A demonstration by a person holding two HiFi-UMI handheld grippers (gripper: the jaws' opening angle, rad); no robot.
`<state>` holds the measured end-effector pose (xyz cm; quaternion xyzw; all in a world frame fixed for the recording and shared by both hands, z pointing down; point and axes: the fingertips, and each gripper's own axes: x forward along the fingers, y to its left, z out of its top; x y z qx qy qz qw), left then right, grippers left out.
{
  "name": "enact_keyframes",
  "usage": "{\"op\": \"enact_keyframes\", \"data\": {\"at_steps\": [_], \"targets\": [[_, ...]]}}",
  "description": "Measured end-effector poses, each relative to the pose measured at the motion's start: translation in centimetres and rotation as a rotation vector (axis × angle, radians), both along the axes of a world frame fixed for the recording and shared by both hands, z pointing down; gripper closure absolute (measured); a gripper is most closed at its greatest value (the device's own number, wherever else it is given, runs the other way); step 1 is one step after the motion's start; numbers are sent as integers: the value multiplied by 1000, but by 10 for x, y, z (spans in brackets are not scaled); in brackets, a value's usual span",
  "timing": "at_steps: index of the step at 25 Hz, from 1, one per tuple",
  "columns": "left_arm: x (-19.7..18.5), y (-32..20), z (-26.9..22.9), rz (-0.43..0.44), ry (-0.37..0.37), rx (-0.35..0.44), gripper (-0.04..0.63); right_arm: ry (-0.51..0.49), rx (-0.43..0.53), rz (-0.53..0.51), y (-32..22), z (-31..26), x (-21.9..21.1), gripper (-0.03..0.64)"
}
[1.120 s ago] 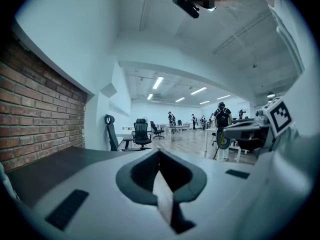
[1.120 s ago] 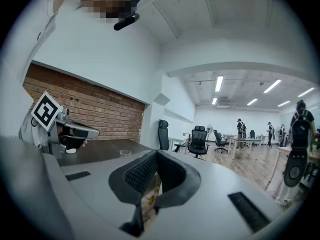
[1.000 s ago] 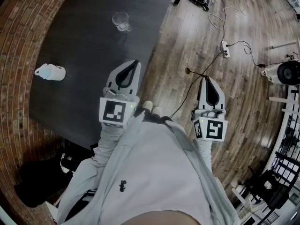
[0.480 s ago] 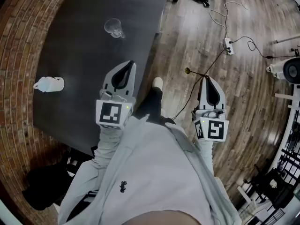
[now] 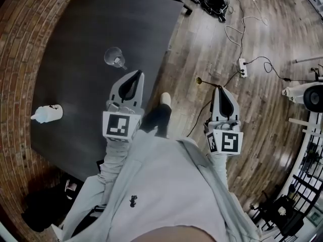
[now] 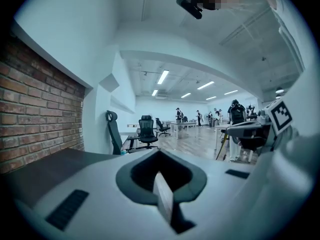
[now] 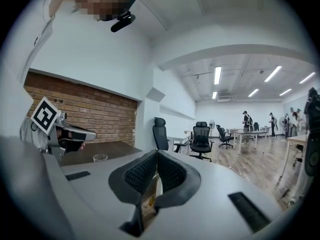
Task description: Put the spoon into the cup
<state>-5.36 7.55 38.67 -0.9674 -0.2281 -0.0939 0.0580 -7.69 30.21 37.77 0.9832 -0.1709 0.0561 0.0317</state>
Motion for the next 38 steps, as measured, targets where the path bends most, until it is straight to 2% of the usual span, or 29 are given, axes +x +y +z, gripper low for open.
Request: {"op": "enact_keyframes", "data": {"at_steps": [6,10,15,21,26,38], "targets": [[71,-1,-7,-48,16,-29,575,10,-30,-65,-5,-13,80,597],[103,-14,-10,-86,30,-43,575,7,-40,-101,-15,-17,116,598],[114,-29,-8,-148,25,-43,575,-6,-32,-165,-31,-14,143,597],[102,-57,-8,-272,17,-27,575,-19,-17,-286,-59,-11,159,597],[92,-97,-11,-423,21,-10,575,-23,0,-440,-107,-8,182,597],[69,-190,-29,-880,51,13,575,14,30,-905,-260,-26,245,597]]}}
